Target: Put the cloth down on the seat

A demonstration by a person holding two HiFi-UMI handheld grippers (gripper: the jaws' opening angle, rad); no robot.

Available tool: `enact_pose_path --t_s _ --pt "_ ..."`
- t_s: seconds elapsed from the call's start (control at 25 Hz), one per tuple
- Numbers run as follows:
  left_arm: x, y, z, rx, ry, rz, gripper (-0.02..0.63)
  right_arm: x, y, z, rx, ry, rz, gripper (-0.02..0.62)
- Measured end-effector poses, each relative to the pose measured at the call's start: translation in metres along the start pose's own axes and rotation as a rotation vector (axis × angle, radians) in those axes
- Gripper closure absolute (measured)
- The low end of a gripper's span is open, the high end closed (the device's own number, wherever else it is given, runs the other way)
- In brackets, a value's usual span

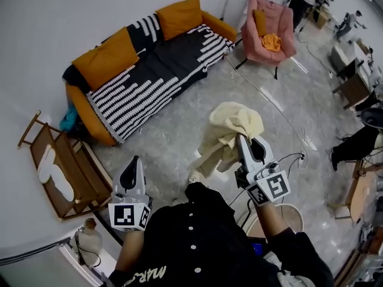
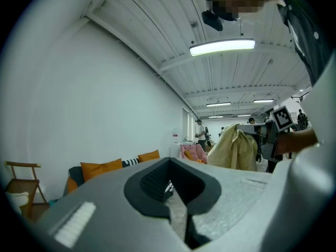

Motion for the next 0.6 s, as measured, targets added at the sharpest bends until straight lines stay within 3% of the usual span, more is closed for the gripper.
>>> enact_pose_path --t_s 0.6 --pt "0.079 -0.014 -0.007 0.012 0.004 -0.013 0.606 0.066 0.054 0.003 0.012 -0.003 -0.023 0.537"
Point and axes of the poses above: the fingertips, and each gripper's own axes: x forward along the fingers, y to its right, z out of its underside, the point moved 1 cm from there along -x, backward along the fingers, and after that the axes turned 1 degree about y, right-handed, at the moved point
